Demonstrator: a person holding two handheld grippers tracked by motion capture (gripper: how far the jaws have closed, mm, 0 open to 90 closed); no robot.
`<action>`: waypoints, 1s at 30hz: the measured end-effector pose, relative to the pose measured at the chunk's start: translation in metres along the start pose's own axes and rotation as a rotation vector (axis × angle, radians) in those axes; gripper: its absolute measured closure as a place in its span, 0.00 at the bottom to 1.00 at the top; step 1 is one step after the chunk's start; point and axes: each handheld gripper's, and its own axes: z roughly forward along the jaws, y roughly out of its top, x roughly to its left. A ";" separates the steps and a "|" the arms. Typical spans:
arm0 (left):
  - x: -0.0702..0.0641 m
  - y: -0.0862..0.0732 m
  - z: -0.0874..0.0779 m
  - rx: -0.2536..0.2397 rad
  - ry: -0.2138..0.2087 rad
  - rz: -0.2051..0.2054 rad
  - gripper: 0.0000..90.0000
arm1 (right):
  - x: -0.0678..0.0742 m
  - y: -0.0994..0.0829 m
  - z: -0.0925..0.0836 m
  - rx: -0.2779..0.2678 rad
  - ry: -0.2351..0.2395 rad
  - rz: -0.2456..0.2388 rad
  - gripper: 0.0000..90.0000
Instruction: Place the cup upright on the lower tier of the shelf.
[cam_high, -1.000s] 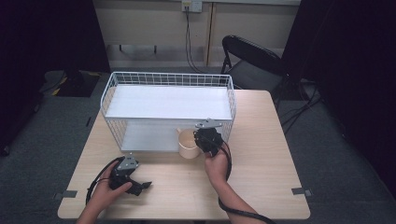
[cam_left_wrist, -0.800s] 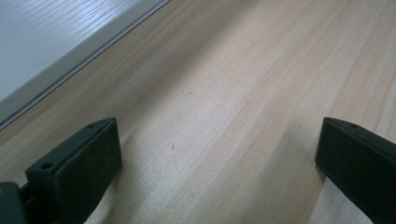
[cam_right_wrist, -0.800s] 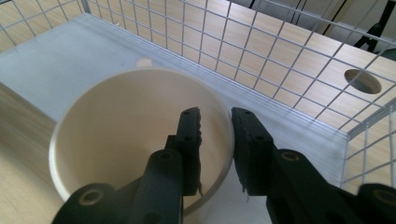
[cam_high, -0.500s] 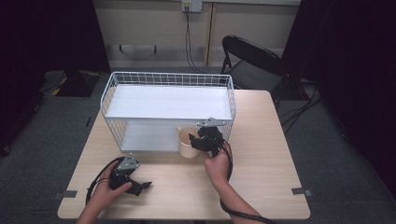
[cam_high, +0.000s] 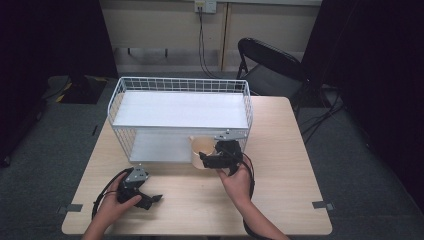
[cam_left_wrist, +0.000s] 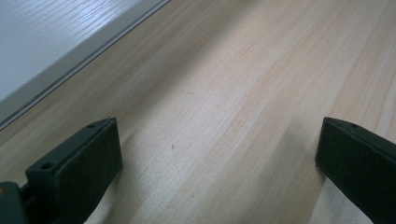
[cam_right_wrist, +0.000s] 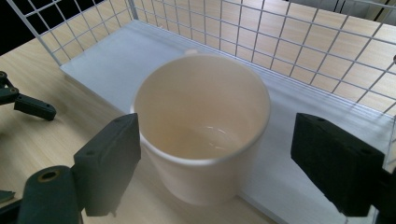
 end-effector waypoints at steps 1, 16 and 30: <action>0.000 0.000 0.000 0.000 0.000 0.000 0.00 | 0.000 -0.002 -0.001 -0.001 0.001 0.004 0.17; 0.000 0.000 0.000 0.000 0.000 0.000 0.00 | 0.005 -0.009 0.011 0.026 -0.001 -0.008 0.16; 0.000 0.000 0.000 0.000 0.000 0.000 0.00 | 0.007 -0.013 0.018 0.042 -0.039 -0.007 0.23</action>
